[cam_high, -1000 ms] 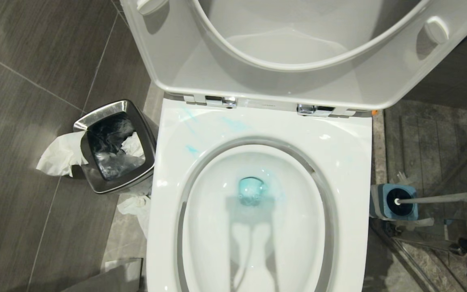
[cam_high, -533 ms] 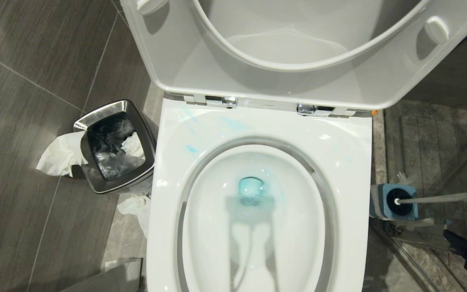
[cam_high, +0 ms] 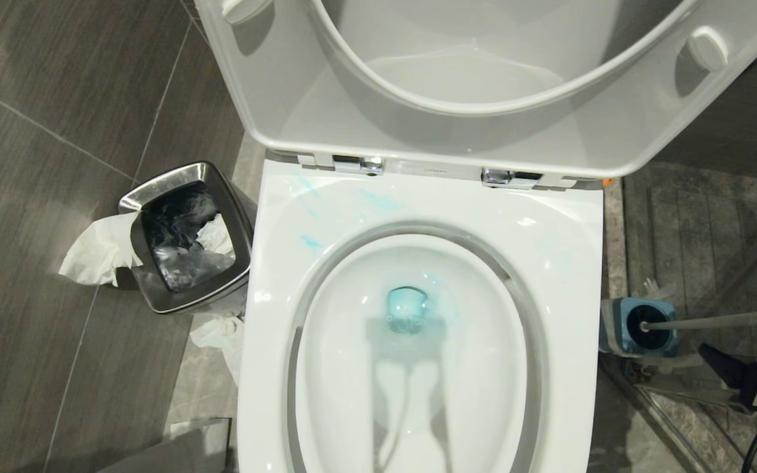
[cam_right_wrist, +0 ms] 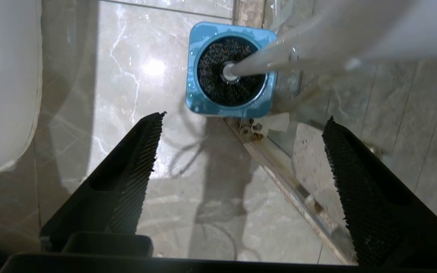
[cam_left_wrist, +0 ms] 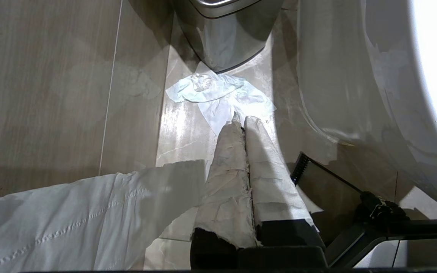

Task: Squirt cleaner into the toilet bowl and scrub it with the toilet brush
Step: Scrub the toilet bowl

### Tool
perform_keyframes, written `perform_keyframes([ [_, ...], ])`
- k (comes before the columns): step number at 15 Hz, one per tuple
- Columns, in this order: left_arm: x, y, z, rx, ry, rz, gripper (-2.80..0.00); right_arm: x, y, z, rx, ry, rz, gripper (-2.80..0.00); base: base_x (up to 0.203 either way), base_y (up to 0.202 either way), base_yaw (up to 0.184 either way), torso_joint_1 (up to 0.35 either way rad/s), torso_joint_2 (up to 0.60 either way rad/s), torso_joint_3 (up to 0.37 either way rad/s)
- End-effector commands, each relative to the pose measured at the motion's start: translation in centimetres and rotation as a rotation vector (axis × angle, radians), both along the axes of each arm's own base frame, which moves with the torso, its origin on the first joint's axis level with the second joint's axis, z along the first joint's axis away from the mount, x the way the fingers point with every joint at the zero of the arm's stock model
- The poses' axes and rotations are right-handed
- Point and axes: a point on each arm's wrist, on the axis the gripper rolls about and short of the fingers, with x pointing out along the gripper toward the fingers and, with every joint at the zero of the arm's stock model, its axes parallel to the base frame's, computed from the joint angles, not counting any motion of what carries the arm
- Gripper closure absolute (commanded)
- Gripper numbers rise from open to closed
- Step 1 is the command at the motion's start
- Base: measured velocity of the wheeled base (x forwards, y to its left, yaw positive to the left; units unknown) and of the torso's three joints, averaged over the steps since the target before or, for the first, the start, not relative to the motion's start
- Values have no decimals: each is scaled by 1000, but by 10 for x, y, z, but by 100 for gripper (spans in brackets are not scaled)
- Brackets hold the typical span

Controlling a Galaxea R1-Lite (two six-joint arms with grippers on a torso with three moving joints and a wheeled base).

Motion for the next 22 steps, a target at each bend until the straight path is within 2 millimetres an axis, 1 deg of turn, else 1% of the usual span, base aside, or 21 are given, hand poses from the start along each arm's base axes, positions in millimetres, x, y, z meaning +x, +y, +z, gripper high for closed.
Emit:
perform_keyframes([
  [1, 0, 0, 0, 0, 2, 0, 0, 8, -3, -7, 5, 18, 4, -280, 0, 0, 0, 0, 0, 0],
  [7, 0, 0, 0, 0, 2, 0, 0, 25, -10, -10, -15, -16, 3, -280, 0, 0, 0, 0, 0, 0],
  [16, 0, 0, 0, 0, 2, 0, 0, 59, -23, 4, -59, -98, 3, -280, 0, 0, 0, 0, 0, 0],
  [19, 0, 0, 0, 0, 2, 0, 0, 64, -23, 8, -65, -119, 10, -280, 0, 0, 0, 0, 0, 0],
  [22, 0, 0, 0, 0, 2, -2, 0, 64, -22, 9, -70, -126, 15, -280, 0, 0, 0, 0, 0, 0],
])
